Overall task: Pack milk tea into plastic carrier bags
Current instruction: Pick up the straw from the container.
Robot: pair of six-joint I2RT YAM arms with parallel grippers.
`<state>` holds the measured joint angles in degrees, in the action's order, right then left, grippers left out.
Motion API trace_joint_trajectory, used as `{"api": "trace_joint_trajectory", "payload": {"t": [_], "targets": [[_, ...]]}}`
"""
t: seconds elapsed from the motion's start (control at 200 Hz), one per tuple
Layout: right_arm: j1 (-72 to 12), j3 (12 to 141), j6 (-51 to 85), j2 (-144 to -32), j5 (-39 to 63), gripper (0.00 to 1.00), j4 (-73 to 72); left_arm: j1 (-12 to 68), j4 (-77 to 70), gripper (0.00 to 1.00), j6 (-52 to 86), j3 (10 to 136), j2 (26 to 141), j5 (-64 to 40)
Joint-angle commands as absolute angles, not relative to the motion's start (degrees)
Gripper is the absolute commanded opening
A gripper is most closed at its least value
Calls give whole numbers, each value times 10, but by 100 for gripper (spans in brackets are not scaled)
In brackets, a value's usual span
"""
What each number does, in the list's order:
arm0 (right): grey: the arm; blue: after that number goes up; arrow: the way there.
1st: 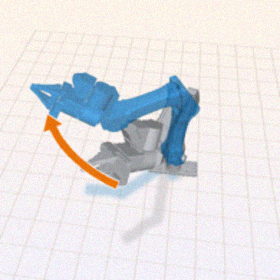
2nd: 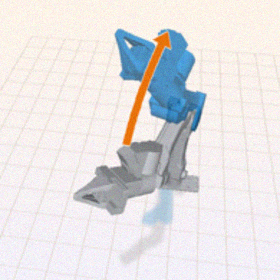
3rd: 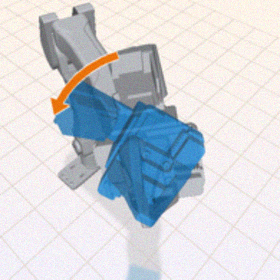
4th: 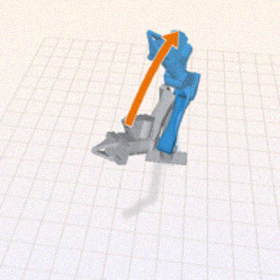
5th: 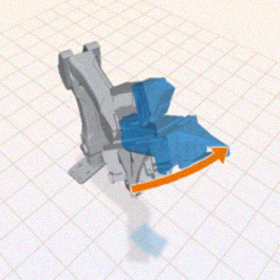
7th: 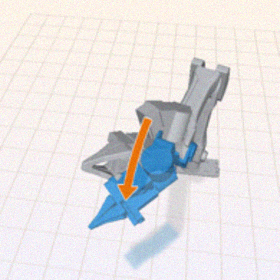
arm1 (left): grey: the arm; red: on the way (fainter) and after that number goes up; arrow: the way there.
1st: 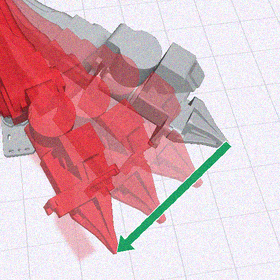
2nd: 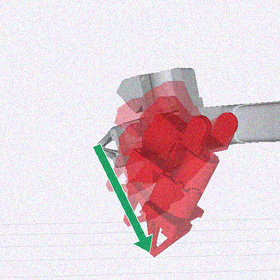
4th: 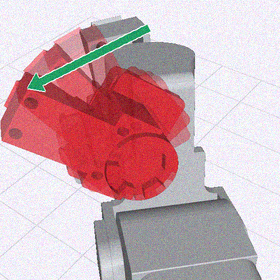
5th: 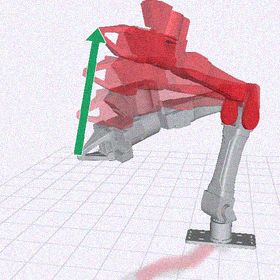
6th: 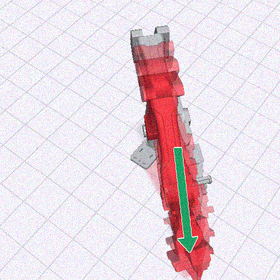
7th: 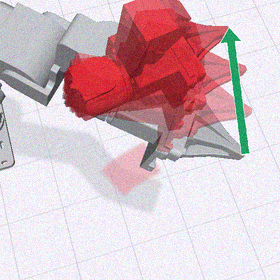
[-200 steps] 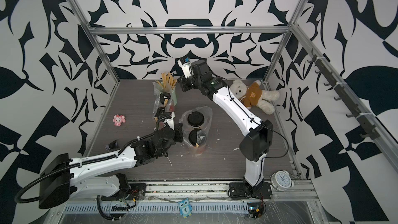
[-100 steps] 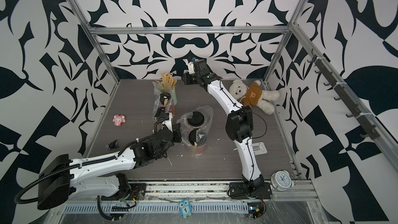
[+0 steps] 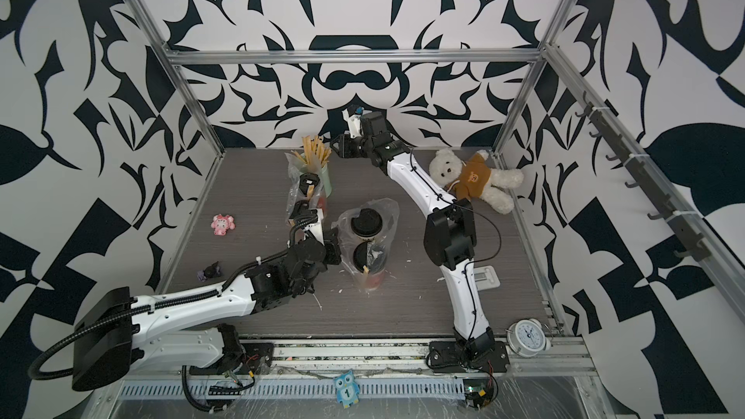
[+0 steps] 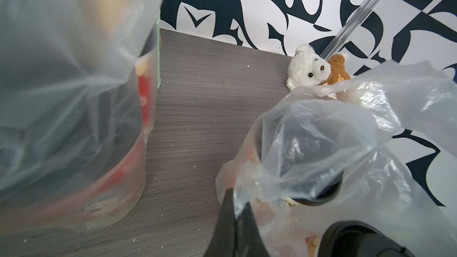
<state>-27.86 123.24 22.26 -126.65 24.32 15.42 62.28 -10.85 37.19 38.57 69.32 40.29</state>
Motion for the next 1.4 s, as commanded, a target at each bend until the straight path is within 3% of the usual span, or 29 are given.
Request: {"api": "trace_joint_trajectory", "payload": {"t": [0.0, 1.395], "targets": [[-281, 1239, 235, -1247, 268, 37, 126, 625, -97, 0, 368, 404, 699, 414], [-295, 1311, 235, -1327, 232, 22, 151, 625, -84, 0, 366, 413, 704, 420]]}}
